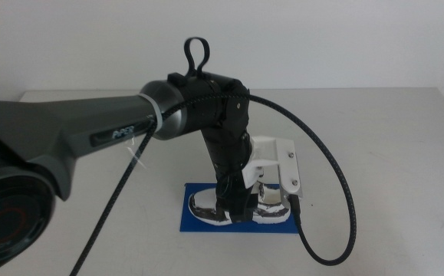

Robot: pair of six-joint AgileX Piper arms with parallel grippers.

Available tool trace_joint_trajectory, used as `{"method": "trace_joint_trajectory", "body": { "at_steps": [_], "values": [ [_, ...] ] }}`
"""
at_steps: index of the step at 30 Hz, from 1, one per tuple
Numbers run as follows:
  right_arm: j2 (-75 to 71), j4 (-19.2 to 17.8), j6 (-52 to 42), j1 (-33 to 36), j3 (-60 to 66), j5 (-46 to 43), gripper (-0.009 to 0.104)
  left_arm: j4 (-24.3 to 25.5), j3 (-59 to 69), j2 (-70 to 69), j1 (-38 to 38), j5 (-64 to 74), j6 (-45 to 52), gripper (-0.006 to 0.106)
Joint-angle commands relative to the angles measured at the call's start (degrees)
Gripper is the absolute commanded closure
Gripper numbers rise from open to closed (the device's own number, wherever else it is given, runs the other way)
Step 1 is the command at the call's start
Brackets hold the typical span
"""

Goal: Use one arm to grab the shoe from the table and place it on the mat.

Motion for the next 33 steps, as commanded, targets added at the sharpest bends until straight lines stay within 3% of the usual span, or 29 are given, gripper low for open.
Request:
{"method": "trace_joint_trajectory", "body": {
  "at_steps": [1, 10, 15, 20, 22, 27, 28, 33],
  "values": [
    [-1.20, -0.49, -0.73, -0.26, -0.54, -4.52, 0.029, -1.74, -1.96, -2.79, 0.07, -0.57, 0.10, 0.102],
    [-1.20, -0.49, -0.73, -0.26, -0.54, -4.52, 0.029, -1.64, -1.96, -2.57, 0.58, -0.37, 1.07, 0.101],
    [-1.20, -0.49, -0.73, -0.26, -0.54, -4.52, 0.029, -2.25, -1.96, -2.57, 1.12, -0.11, 1.07, 0.093],
    [-1.20, -0.49, -0.73, -0.26, -0.54, -4.52, 0.029, -2.19, -1.96, -2.57, 1.20, 0.33, 1.12, 0.070],
    [-1.20, -0.49, -0.73, -0.26, -0.54, -4.52, 0.029, -2.07, -1.96, -2.57, 1.20, 0.37, 1.79, 0.049],
    [-1.20, -0.49, -0.73, -0.26, -0.54, -4.52, 0.029, -2.07, -1.96, -2.57, 1.22, 0.30, 2.11, 0.011],
    [-1.20, -0.49, -0.73, -0.26, -0.54, -4.52, 0.029, -2.07, -1.96, -2.57, 1.22, 0.42, 2.11, 0.007],
    [-1.20, -0.49, -0.73, -0.26, -0.54, -4.52, 0.029, -1.96, -1.96, -2.85, 1.22, 1.20, 2.11, 0.007]
  ]
}}
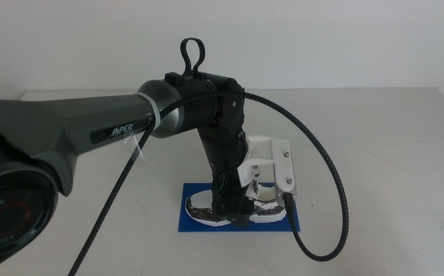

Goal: Use one arm to grab the shoe from the table and place it on the mat.

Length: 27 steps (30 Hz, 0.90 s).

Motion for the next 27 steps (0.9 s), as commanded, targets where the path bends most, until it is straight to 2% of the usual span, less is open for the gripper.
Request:
{"method": "trace_joint_trajectory", "body": {
  "at_steps": [1, 16, 27],
  "values": [
    [-1.20, -0.49, -0.73, -0.26, -0.54, -4.52, 0.029, -0.98, -1.48, -3.91, 0.08, 0.94, 0.01, 0.007],
    [-1.20, -0.49, -0.73, -0.26, -0.54, -4.52, 0.029, 0.85, -1.48, -12.07, 0.56, 6.24, -2.84, 0.007],
    [-1.20, -0.49, -0.73, -0.26, -0.54, -4.52, 0.029, 0.59, -1.53, -26.68, 8.40, 10.94, -15.45, 0.010]
  ]
}}
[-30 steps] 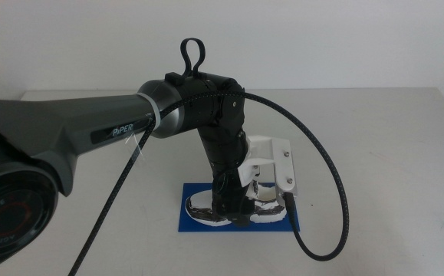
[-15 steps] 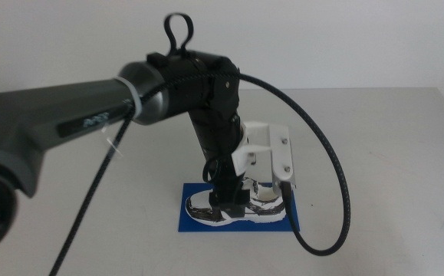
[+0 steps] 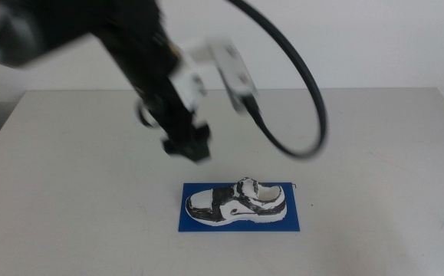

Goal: Use one arm to grab the shoe from the table and place it on the mat.

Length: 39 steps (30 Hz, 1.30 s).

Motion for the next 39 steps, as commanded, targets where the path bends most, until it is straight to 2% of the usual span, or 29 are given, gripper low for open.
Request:
{"method": "trace_joint_trajectory", "body": {
  "at_steps": [1, 10, 16, 20, 27, 36, 39],
  "values": [
    [-1.20, -0.49, -0.73, -0.26, -0.54, -4.52, 0.029, -1.06, -1.53, -6.49, 2.27, -0.65, -2.21, 0.011],
    [-1.20, -0.49, -0.73, -0.26, -0.54, -4.52, 0.029, -0.47, 0.28, -17.72, 12.77, -4.36, -6.75, 0.017],
    [-1.20, -0.49, -0.73, -0.26, -0.54, -4.52, 0.029, 6.94, 13.68, -31.44, 13.18, -27.44, -8.02, 0.018],
    [-1.20, -0.49, -0.73, -0.26, -0.54, -4.52, 0.029, 11.18, 25.53, -40.87, 15.14, -42.73, -14.55, 0.018],
    [-1.20, -0.49, -0.73, -0.26, -0.54, -4.52, 0.029, 11.12, 43.74, -55.64, 20.84, -56.20, -16.81, 0.018],
    [-1.20, -0.49, -0.73, -0.26, -0.54, -4.52, 0.029, 10.35, 55.26, -67.72, 21.18, -59.62, -18.05, 0.018],
    [-1.20, -0.49, -0.73, -0.26, -0.54, -4.52, 0.029, 10.69, 60.50, -70.31, 21.23, -61.17, -22.25, 0.018]
  ]
}}
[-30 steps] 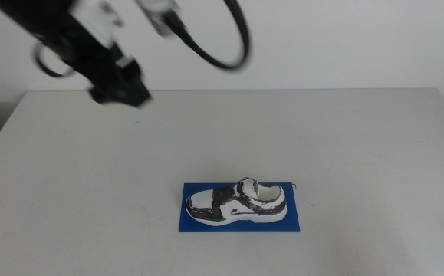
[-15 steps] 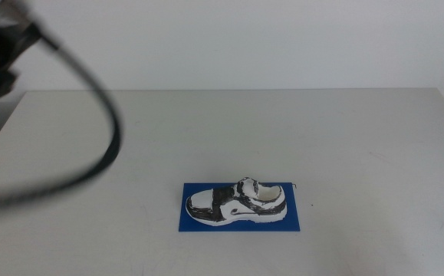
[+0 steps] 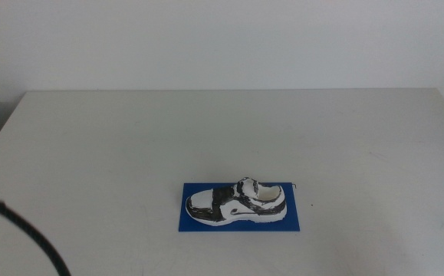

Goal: Use one arm to grab the shoe from the table and place it on the mat.

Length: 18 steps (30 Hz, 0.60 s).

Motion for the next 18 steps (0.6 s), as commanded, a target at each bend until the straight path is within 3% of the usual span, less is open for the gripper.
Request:
{"method": "trace_joint_trajectory", "body": {
  "at_steps": [1, 8, 18],
  "values": [
    [-1.20, -0.49, -0.73, -0.26, -0.54, -4.52, 0.029, 0.18, 2.84, -2.56, 0.12, -5.94, -5.26, 0.018],
    [-1.20, -0.49, -0.73, -0.26, -0.54, -4.52, 0.029, 5.50, 17.62, -13.40, 0.68, -6.57, -18.62, 0.018],
    [-1.20, -0.49, -0.73, -0.26, -0.54, -4.52, 0.029, 4.96, 32.63, -31.19, 2.68, -3.97, -28.05, 0.018]
  ]
}}
